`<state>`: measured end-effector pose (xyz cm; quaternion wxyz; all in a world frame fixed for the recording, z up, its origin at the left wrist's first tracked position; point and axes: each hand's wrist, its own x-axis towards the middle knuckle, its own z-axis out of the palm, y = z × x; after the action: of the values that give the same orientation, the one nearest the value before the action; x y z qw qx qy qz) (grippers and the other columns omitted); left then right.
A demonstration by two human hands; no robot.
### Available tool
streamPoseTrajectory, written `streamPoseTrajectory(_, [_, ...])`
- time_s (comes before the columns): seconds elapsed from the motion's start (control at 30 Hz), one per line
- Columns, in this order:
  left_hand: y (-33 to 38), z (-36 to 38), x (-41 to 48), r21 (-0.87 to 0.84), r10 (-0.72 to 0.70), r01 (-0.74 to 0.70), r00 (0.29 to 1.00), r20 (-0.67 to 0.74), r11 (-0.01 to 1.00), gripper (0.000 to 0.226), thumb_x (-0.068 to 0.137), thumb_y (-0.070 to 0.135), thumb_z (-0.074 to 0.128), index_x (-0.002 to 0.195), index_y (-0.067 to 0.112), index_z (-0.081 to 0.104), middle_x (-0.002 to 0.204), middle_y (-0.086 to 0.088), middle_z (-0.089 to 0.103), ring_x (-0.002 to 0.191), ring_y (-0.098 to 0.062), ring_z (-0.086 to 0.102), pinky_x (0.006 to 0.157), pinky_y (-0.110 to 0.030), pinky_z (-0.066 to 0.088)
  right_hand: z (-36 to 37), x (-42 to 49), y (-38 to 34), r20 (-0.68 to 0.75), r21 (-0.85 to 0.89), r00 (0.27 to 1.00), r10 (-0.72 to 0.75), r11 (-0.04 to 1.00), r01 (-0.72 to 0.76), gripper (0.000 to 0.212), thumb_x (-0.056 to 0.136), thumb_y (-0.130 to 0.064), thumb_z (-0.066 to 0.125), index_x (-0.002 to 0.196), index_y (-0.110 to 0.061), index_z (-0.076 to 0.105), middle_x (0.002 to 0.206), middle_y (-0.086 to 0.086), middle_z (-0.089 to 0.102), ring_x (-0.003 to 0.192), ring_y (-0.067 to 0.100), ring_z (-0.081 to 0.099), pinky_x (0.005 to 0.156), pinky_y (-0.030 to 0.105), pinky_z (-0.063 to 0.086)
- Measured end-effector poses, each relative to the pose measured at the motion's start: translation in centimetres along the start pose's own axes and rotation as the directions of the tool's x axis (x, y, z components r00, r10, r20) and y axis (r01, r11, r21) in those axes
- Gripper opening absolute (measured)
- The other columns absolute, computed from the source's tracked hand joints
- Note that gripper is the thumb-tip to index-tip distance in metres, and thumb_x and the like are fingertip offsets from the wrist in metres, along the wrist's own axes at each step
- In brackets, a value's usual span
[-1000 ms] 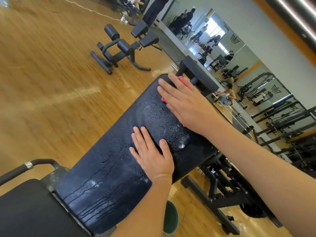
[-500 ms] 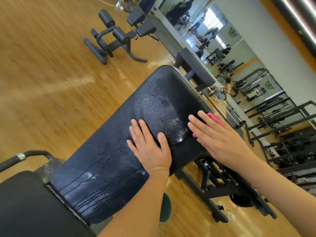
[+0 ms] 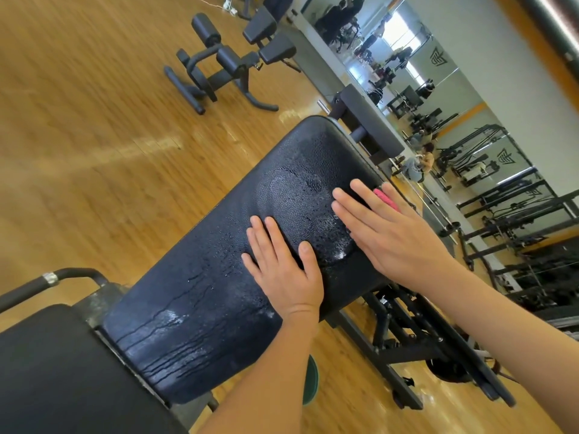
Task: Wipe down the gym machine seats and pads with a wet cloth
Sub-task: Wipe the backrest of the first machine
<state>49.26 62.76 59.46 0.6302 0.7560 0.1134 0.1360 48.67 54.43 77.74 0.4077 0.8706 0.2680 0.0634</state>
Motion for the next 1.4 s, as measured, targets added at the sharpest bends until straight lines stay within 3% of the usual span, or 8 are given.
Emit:
streamPoseTrajectory(0.27, [-0.1,-0.1,-0.1,-0.002,0.004,-0.004,1.0,0.003,1.0,0.065,0.103,0.044,0.029,0.161,0.014,0.024,0.17,-0.003,0.014,0.158,-0.021,0.009,0.126,-0.05,0.002,0.0,10.4,-0.6,-0.039,-0.023,0.998,0.057,0.998,-0.058,0.051,0.108,-0.027,0.036,0.155,-0.008,0.043,0.164,0.01,0.037,0.156,0.034,0.025,0.125,0.055,0.016])
streamPoseTrajectory(0.5, [0.3,-1.0,0.1,-0.059,-0.016,0.018,0.999,0.037,0.998,0.063,0.105,0.045,0.029,0.161,0.016,0.026,0.17,0.0,0.014,0.158,-0.017,0.007,0.126,-0.048,0.0,-1.0,5.6,-1.4,-0.009,0.075,0.991,0.136,0.988,-0.135,0.055,0.106,-0.039,0.041,0.158,-0.022,0.04,0.169,0.006,0.029,0.159,0.034,0.013,0.126,0.056,0.013])
streamPoseTrajectory(0.63, [-1.8,-2.7,1.4,-0.141,0.076,-0.063,0.993,0.087,0.988,0.057,0.107,0.042,0.031,0.158,0.018,0.034,0.169,0.003,0.02,0.157,-0.013,0.01,0.126,-0.049,0.003,-1.4,3.7,-1.2,0.033,0.077,0.99,0.136,0.987,-0.138,0.055,0.107,-0.038,0.039,0.16,-0.021,0.037,0.17,0.006,0.027,0.159,0.032,0.013,0.127,0.057,0.017])
streamPoseTrajectory(0.83, [-4.2,-2.3,3.2,0.014,0.132,-0.134,0.989,0.073,0.991,0.059,0.106,0.04,0.026,0.161,0.019,0.024,0.17,0.002,0.011,0.158,-0.015,0.002,0.126,-0.05,0.0,-1.0,8.6,-1.3,0.015,0.026,0.99,0.142,0.989,-0.143,0.051,0.109,-0.033,0.033,0.156,-0.015,0.042,0.167,0.005,0.034,0.158,0.032,0.019,0.126,0.055,0.011])
streamPoseTrajectory(1.03, [-4.7,-2.2,3.2,0.028,0.136,-0.137,0.99,0.047,0.99,0.058,0.106,0.042,0.026,0.16,0.019,0.029,0.169,0.004,0.014,0.157,-0.013,0.005,0.127,-0.043,-0.003,-0.7,12.3,-1.6,-0.005,0.031,0.991,0.13,0.991,-0.13,0.05,0.11,-0.031,0.032,0.156,-0.013,0.042,0.166,0.005,0.035,0.158,0.033,0.017,0.125,0.058,0.016])
streamPoseTrajectory(1.17, [-4.7,-2.1,3.3,0.012,0.126,-0.126,0.992,0.032,0.992,0.058,0.106,0.042,0.028,0.159,0.019,0.03,0.168,0.006,0.014,0.157,-0.011,0.004,0.127,-0.047,0.001,-0.6,9.7,-1.8,-0.035,0.07,0.993,0.109,0.992,-0.107,0.051,0.108,-0.025,0.043,0.157,-0.012,0.04,0.166,0.006,0.035,0.158,0.032,0.018,0.124,0.058,0.022])
streamPoseTrajectory(1.4, [-4.8,-2.0,3.2,0.002,0.127,-0.127,0.991,0.028,0.992,0.059,0.106,0.043,0.027,0.159,0.018,0.03,0.168,0.003,0.016,0.157,-0.013,0.006,0.126,-0.05,0.004,-0.3,-1.6,-2.4,0.015,0.027,0.999,0.05,0.998,-0.05,0.062,0.102,-0.018,0.059,0.159,-0.013,0.037,0.168,0.007,0.03,0.159,0.031,0.013,0.129,0.052,0.012])
